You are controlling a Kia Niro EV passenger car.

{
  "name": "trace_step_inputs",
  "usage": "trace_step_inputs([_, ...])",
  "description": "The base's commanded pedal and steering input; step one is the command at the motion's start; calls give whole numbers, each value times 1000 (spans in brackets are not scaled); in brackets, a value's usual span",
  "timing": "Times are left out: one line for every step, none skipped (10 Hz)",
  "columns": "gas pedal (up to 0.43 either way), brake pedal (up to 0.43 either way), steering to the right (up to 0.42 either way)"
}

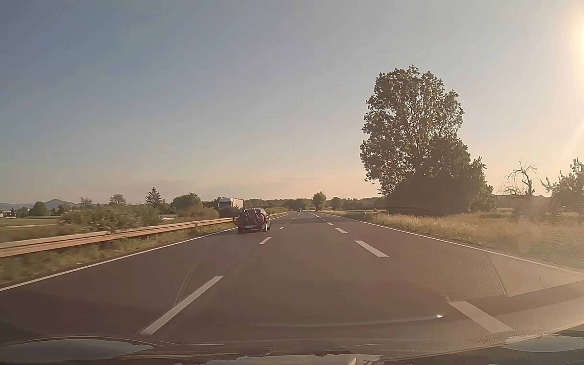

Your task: Follow the waypoints while adhering to traffic rules and regulations

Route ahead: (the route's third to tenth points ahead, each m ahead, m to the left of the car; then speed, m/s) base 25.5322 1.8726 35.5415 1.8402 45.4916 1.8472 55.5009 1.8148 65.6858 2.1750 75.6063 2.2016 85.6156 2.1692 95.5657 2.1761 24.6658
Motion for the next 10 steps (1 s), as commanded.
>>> trace_step_inputs([260,0,-1])
trace_step_inputs([268,0,-1])
trace_step_inputs([268,0,-1])
trace_step_inputs([268,0,0])
trace_step_inputs([268,0,0])
trace_step_inputs([280,0,0])
trace_step_inputs([280,0,0])
trace_step_inputs([280,0,0])
trace_step_inputs([280,0,-1])
trace_step_inputs([280,0,0])
